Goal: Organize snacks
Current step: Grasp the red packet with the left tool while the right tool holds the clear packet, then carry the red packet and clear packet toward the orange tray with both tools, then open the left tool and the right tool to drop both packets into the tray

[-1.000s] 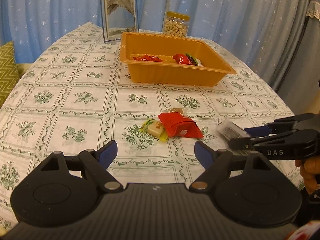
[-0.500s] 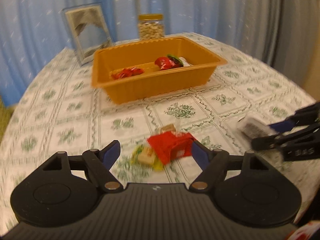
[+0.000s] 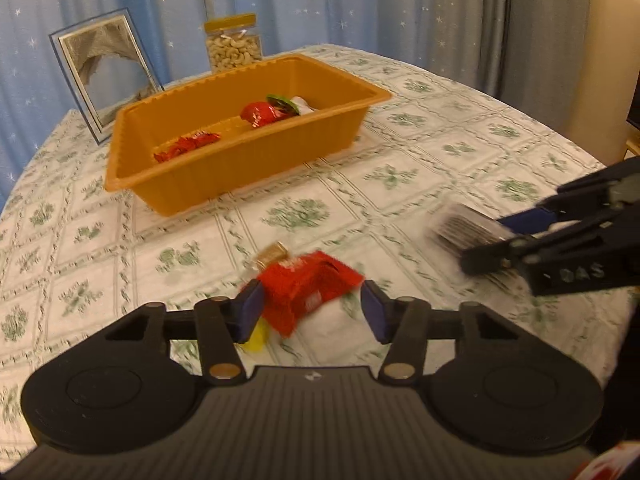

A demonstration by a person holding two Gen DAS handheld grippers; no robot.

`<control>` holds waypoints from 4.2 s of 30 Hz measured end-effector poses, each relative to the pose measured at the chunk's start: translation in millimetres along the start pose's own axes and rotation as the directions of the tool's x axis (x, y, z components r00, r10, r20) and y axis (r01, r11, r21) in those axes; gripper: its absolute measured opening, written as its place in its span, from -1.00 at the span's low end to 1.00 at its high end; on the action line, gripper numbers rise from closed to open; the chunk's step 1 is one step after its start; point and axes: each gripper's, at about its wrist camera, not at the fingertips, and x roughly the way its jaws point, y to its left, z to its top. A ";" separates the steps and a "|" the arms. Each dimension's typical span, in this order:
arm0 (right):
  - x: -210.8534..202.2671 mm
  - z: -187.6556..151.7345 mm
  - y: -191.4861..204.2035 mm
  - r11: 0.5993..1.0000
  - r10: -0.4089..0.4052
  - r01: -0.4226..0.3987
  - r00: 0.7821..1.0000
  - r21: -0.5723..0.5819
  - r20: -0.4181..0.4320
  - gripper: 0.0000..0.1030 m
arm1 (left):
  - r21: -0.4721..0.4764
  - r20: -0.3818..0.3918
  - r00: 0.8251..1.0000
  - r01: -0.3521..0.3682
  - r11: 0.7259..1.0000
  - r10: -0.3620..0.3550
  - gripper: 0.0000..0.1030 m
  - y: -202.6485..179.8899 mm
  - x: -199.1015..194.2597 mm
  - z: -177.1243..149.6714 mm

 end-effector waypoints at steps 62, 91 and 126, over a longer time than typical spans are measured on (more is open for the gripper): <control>-42.5 -27.5 21.0 0.995 -0.088 0.082 0.990 0.063 0.113 -0.25 | -0.270 0.011 0.998 -0.055 0.961 0.060 -0.46 -12.7 -51.8 -23.9; -66.3 -7.0 28.2 0.992 -0.083 0.064 0.980 0.111 0.179 -0.25 | -0.327 0.082 0.993 -0.055 0.944 0.086 -0.46 2.5 -81.1 -5.3; -3.7 134.0 20.7 0.998 -0.046 0.030 0.954 0.056 0.296 -0.25 | -0.320 0.187 0.972 -0.079 0.944 0.145 -0.46 97.4 -18.6 104.6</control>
